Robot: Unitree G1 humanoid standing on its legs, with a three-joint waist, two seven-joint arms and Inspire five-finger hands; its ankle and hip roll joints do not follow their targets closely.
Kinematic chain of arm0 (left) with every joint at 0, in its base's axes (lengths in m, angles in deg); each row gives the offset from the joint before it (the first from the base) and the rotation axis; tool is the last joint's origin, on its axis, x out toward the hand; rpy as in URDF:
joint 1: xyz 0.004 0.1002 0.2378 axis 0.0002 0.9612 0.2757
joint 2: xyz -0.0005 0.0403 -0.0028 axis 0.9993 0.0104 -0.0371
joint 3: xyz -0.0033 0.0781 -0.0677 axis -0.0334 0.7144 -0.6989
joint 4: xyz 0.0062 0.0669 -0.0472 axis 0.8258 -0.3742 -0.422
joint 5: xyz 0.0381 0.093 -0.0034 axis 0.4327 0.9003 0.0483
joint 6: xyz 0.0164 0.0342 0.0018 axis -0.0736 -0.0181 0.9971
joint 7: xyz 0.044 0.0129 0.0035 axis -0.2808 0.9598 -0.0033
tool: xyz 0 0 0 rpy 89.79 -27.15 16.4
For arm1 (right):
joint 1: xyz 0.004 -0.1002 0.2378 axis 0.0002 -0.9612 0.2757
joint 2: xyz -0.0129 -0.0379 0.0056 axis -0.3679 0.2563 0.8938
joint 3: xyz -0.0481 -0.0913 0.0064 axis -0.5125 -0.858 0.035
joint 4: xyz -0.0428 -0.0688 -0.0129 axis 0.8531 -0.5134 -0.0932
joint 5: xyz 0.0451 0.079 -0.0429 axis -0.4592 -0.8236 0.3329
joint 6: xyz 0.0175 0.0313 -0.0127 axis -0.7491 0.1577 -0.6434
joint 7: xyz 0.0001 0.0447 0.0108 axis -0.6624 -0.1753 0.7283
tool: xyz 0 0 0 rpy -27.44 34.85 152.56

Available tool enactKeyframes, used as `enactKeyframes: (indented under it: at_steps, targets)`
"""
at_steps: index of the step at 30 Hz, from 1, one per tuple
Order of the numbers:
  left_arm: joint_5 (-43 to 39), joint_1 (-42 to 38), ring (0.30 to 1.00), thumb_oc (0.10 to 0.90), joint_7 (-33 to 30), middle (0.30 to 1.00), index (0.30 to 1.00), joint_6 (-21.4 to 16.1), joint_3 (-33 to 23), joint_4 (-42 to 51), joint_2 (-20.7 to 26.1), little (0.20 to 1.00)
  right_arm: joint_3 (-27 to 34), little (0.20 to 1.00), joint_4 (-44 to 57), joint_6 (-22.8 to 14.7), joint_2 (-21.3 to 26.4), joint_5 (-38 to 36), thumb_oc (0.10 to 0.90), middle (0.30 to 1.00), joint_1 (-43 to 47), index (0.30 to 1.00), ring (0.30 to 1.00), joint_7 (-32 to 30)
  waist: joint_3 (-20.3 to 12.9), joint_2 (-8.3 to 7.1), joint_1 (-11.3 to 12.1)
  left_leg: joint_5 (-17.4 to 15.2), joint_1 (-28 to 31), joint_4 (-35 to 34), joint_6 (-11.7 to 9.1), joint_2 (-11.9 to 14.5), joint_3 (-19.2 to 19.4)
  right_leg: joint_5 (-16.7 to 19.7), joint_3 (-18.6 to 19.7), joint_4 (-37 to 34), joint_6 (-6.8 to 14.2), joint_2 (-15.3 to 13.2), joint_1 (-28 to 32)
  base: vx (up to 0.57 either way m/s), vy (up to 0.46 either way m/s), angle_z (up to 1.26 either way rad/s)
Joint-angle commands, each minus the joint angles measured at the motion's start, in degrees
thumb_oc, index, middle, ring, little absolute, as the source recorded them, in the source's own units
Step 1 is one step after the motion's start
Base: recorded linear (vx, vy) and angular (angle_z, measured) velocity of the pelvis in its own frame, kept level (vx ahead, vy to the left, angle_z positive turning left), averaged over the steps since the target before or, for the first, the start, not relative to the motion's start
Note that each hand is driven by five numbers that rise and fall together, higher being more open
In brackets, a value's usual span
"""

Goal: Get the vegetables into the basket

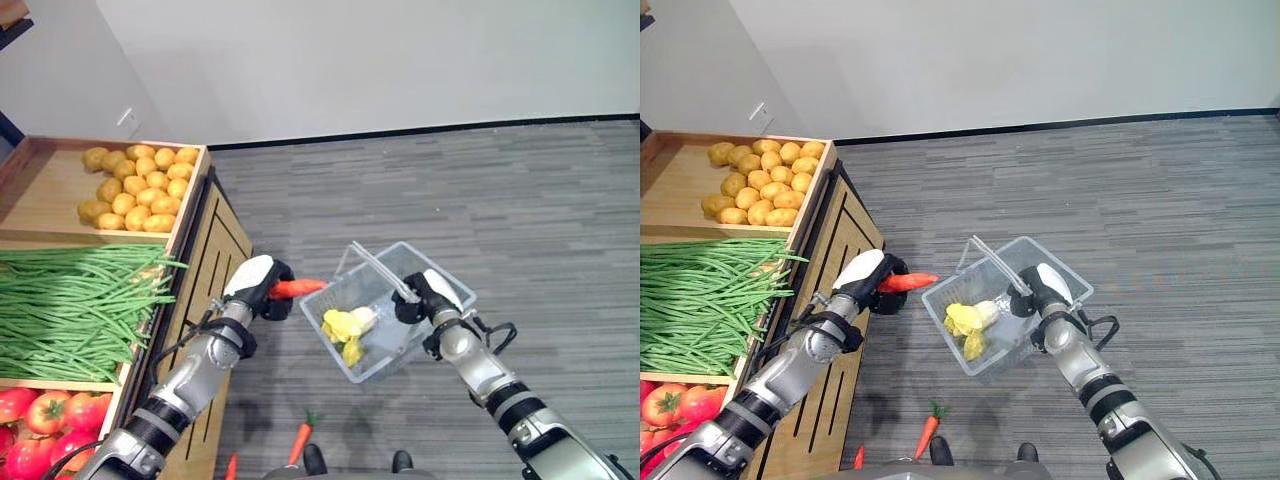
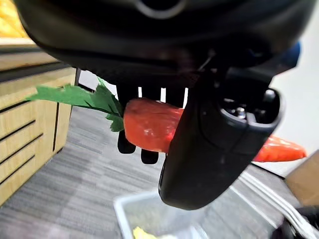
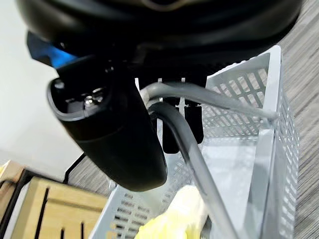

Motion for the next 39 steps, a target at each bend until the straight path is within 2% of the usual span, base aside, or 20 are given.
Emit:
enactKeyframes:
  at_steps: [1, 12, 15, 19, 34, 37, 39]
  targets:
    - [2.8, -10.1, 0.300, 0.400, -2.8, 0.300, 0.300, -2.8, 0.7, -2.0, -1.9, 0.300, 0.3, 0.300, 8.9, -8.1, -1.9, 2.5, 0.400, 0.300, 12.6, 0.300, 0.300, -2.3, -2.6, -0.60, -0.4, -9.6, 1.0, 5.1, 1.0, -1.7, 0.0, 0.2, 0.9, 3.4, 0.0, -0.2, -5.7, 0.00, 0.000, 0.00]
    - [4.0, -13.4, 0.300, 0.400, -3.0, 0.300, 0.300, -2.6, 5.3, -8.0, -7.6, 0.300, -4.2, 0.300, 15.9, -10.1, -3.4, 2.4, 0.400, 0.300, 11.8, 0.300, 0.300, 0.0, -2.1, 0.16, -1.8, -9.5, 0.6, 5.1, 1.0, -1.8, 0.4, 0.2, 1.4, 3.9, 0.0, -0.3, -6.6, 0.00, -0.003, -0.01]
    - [4.1, -14.8, 0.300, 0.400, -3.6, 0.300, 0.300, -2.1, 7.5, -13.2, -10.6, 0.300, -6.4, 0.300, 19.0, -11.4, -4.7, 0.8, 0.400, 0.300, 13.8, 0.300, 0.300, 0.2, -1.8, 0.51, -2.4, -9.5, 0.3, 5.6, 0.9, -1.7, 0.8, 0.2, 2.0, 4.0, -0.1, -0.3, -7.0, 0.00, -0.023, -0.11]
    - [4.9, -14.9, 0.300, 0.400, -3.6, 0.300, 0.300, -1.7, 9.3, -17.2, -12.2, 0.300, -7.7, 0.300, 21.5, -11.6, -5.3, 1.0, 0.400, 0.300, 16.9, 0.300, 0.300, -0.5, -1.8, 0.65, -2.6, -9.6, 0.3, 5.9, 0.9, -1.7, 1.0, 0.2, 2.2, 4.1, -0.2, -0.2, -7.0, 0.00, -0.027, -0.07]
    - [8.2, -15.9, 0.300, 0.400, -3.3, 0.300, 0.300, 0.2, 11.7, -30.0, -17.3, 0.300, -9.0, 0.300, 30.0, -12.4, -7.7, -9.0, 0.400, 0.300, 17.6, 0.300, 0.300, 0.6, -1.6, 0.62, -3.4, -9.1, 0.3, 5.5, 0.7, -1.5, 1.5, 0.2, 2.6, 4.4, -0.4, 0.0, -7.5, 0.00, -0.003, 0.00]
    - [8.8, -16.5, 0.300, 0.400, -3.4, 0.300, 0.300, 0.7, 11.5, -33.4, -18.0, 0.300, -10.9, 0.300, 33.8, -13.4, -8.0, -16.7, 0.400, 0.300, 15.3, 0.300, 0.300, 3.6, -1.1, 0.49, -4.0, -8.9, 0.1, 5.5, 0.6, -1.4, 2.0, 0.4, 3.0, 4.6, -0.4, 0.2, -8.2, -0.02, -0.017, -0.07]
    - [8.9, -16.6, 0.300, 0.400, -3.5, 0.300, 0.300, 0.8, 11.5, -34.0, -18.2, 0.300, -11.2, 0.300, 34.7, -13.7, -8.0, -18.7, 0.400, 0.300, 14.7, 0.300, 0.300, 4.1, -1.0, 0.45, -4.1, -8.9, 0.0, 5.6, 0.6, -1.3, 2.1, 0.4, 3.1, 4.7, -0.5, 0.3, -8.4, -0.02, -0.016, -0.22]
